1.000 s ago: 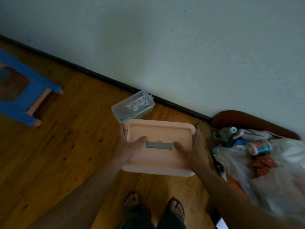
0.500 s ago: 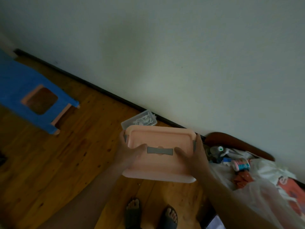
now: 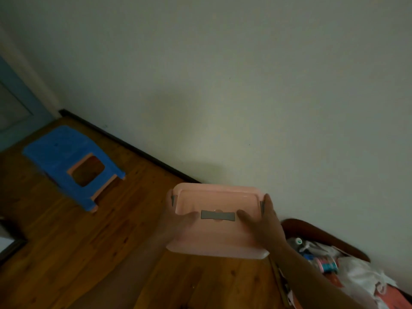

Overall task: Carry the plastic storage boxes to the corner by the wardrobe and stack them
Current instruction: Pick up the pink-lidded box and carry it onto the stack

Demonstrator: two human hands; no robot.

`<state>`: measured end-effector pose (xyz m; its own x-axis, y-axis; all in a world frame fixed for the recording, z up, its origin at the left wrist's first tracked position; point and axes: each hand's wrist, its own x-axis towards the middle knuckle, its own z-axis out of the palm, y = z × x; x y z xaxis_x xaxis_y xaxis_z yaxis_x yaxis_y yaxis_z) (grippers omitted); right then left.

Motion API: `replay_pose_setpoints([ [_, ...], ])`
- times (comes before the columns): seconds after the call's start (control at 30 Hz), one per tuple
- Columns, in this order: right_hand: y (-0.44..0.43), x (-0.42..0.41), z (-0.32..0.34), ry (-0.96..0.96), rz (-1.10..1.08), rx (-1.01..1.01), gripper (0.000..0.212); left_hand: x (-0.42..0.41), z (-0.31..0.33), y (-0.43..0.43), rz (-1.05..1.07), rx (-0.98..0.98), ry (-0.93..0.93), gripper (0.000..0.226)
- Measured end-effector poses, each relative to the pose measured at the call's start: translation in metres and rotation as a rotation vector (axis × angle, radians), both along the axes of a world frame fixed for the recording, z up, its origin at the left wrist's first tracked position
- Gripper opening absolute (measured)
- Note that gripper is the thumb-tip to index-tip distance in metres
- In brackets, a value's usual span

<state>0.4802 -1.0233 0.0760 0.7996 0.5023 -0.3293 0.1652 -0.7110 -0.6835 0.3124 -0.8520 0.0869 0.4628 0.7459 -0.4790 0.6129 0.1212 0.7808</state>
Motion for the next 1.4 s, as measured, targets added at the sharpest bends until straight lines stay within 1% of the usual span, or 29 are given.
replay_pose_setpoints([
  [0.13, 0.017, -0.005, 0.024, -0.004, 0.016, -0.001, 0.101, -0.013, 0.024, 0.011, -0.024, 0.005, -0.032, 0.105],
  [0.27, 0.033, -0.014, 0.040, -0.028, 0.033, -0.005, 0.088, -0.026, 0.041, 0.023, 0.009, 0.015, -0.064, 0.105],
  [0.3, 0.034, -0.014, 0.041, -0.029, 0.035, -0.014, 0.088, -0.027, 0.042, 0.024, 0.014, 0.016, -0.063, 0.105],
  [0.4, 0.046, -0.023, 0.049, -0.053, 0.046, -0.025, 0.095, -0.039, 0.048, 0.035, 0.025, 0.020, -0.078, 0.106],
  [0.63, 0.071, -0.047, 0.064, -0.067, 0.091, -0.009, 0.094, -0.073, 0.062, 0.056, 0.043, 0.023, -0.099, 0.109],
  [0.77, 0.088, -0.057, 0.072, -0.083, 0.161, 0.024, 0.081, -0.093, 0.072, 0.063, 0.080, 0.079, -0.105, 0.110],
  [0.9, 0.107, -0.070, 0.082, -0.086, 0.274, 0.056, 0.078, -0.120, 0.083, 0.063, 0.167, 0.143, -0.083, 0.115],
  [1.0, 0.122, -0.082, 0.087, -0.085, 0.353, 0.088, 0.083, -0.140, 0.088, 0.062, 0.246, 0.205, -0.051, 0.111],
  [1.27, 0.148, -0.116, 0.099, -0.060, 0.533, 0.102, 0.098, -0.193, 0.093, 0.042, 0.462, 0.164, -0.102, 0.108],
  [1.4, 0.152, -0.144, 0.094, -0.010, 0.620, 0.116, 0.097, -0.223, 0.096, 0.019, 0.579, 0.179, -0.070, 0.108],
])
